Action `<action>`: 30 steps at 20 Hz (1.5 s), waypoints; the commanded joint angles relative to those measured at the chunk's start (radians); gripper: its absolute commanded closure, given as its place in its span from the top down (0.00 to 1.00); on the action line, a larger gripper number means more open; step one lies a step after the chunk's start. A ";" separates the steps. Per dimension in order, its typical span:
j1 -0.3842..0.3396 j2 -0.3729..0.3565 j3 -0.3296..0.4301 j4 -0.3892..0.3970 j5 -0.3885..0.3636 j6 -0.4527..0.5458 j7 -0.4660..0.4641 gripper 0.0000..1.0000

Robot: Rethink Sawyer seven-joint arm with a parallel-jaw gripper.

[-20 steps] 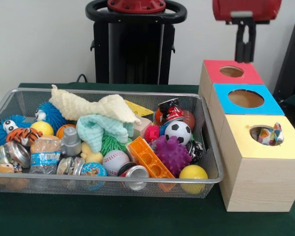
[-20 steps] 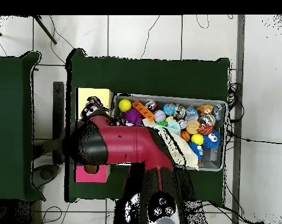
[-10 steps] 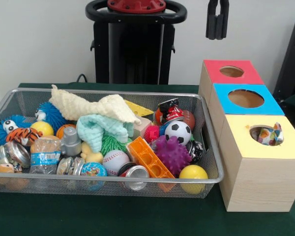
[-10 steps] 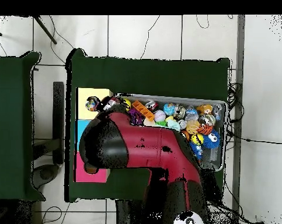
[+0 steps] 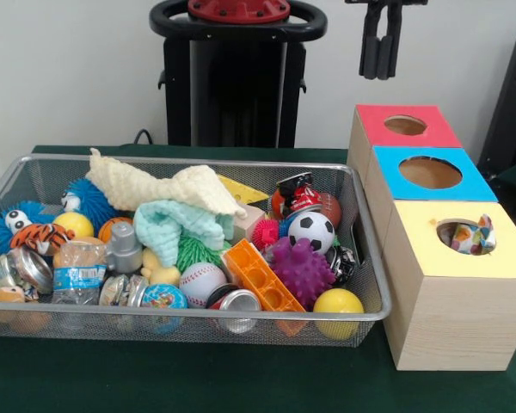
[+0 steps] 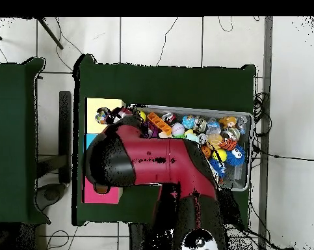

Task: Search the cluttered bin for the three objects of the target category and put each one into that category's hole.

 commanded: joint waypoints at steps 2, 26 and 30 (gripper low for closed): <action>0.016 0.050 -0.008 -0.061 -0.089 0.112 -0.035 0.00; -0.017 0.059 0.012 -0.082 -0.077 0.150 -0.057 0.00; -0.014 0.060 0.010 -0.083 -0.079 0.154 -0.051 0.00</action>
